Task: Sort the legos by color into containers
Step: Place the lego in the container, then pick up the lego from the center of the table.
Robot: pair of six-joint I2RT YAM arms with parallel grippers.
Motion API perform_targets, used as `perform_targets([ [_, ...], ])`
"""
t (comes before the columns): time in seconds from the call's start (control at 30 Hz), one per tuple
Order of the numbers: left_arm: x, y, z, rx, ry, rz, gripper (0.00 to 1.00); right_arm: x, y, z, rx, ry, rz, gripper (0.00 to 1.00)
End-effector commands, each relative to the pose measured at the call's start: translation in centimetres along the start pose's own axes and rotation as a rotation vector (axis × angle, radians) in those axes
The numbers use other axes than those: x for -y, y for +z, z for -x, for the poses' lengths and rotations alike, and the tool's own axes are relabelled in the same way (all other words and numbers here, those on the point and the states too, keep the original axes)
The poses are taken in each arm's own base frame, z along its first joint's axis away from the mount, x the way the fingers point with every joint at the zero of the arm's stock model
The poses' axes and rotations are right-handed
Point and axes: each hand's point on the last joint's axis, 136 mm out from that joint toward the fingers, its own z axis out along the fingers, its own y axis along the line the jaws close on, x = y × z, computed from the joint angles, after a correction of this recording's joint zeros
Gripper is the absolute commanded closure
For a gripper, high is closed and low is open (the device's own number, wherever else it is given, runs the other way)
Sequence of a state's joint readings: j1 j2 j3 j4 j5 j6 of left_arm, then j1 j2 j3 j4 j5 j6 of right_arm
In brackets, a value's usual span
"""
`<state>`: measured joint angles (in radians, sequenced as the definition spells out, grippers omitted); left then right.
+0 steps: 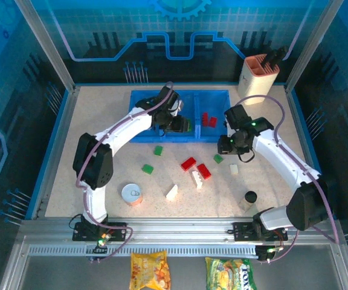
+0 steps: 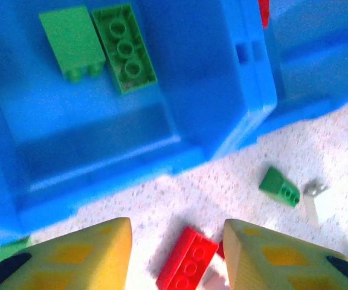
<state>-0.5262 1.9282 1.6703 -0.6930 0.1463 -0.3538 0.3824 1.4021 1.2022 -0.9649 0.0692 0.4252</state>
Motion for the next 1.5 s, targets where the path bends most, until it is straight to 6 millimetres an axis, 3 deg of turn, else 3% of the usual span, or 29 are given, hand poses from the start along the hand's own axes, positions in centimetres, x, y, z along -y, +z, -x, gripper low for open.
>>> perform_targets([
  [0.0, -1.0, -2.5, -1.4, -0.003, 0.044, 0.059, 0.55, -1.1, 1.2, -0.9, -0.034, -0.060, 0.014, 0.60],
  [0.23, -3.9, -5.3, -3.4, -0.023, 0.042, 0.132, 0.53, -3.1, 3.7, -2.8, -0.093, -0.187, -0.019, 0.57],
  [0.5, -8.2, -8.9, -4.2, -0.004, -0.031, 0.153, 0.52, -4.9, 6.5, -3.7, -0.134, -0.262, -0.029, 0.53],
  [0.8, -13.1, -11.2, -5.0, 0.018, -0.112, 0.185, 0.51, -6.2, 9.0, -4.2, -0.172, -0.311, -0.023, 0.50],
  [1.03, -15.4, -10.9, -5.7, 0.026, -0.116, 0.212, 0.51, -6.6, 10.7, -4.3, -0.206, -0.332, -0.036, 0.49],
  [1.47, -15.8, -9.4, -6.4, 0.025, -0.121, 0.173, 0.51, -6.9, 12.5, -4.7, -0.253, -0.347, -0.044, 0.50],
])
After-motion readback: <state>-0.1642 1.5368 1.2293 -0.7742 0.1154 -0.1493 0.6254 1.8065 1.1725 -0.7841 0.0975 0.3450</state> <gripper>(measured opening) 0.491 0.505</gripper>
